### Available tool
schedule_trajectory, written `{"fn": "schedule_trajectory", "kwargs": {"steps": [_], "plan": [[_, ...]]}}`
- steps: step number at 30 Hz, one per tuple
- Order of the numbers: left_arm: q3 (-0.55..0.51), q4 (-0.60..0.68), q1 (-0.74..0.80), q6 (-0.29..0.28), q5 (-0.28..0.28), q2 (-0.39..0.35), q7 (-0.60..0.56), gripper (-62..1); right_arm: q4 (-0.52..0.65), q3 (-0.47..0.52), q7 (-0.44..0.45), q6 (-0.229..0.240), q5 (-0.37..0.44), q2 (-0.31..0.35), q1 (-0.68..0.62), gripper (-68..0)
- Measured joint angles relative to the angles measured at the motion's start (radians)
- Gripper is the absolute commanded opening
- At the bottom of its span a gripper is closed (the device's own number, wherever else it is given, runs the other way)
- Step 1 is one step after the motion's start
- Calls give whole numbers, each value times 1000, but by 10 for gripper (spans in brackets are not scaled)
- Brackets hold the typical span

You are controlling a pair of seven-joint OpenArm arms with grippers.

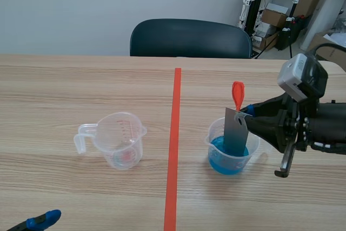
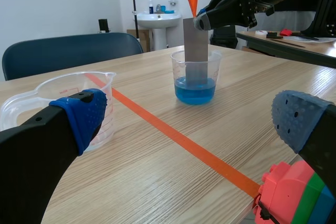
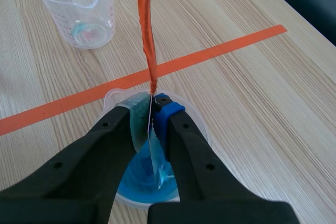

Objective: Do the redox reaction experiment. lower the plate into the blue solution

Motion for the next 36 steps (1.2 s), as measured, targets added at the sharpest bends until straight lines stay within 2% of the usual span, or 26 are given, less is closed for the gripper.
{"fn": "schedule_trajectory", "kwargs": {"steps": [11, 14, 36], "plan": [[0, 0, 0, 0, 0, 0, 0, 14, 0, 0, 0, -2, 0, 0, 0, -671], [0, 0, 0, 0, 0, 0, 0, 14, 0, 0, 0, -27, 0, 0, 0, -671], [0, 0, 0, 0, 0, 0, 0, 14, 0, 0, 0, -26, 0, 0, 0, -671]]}}
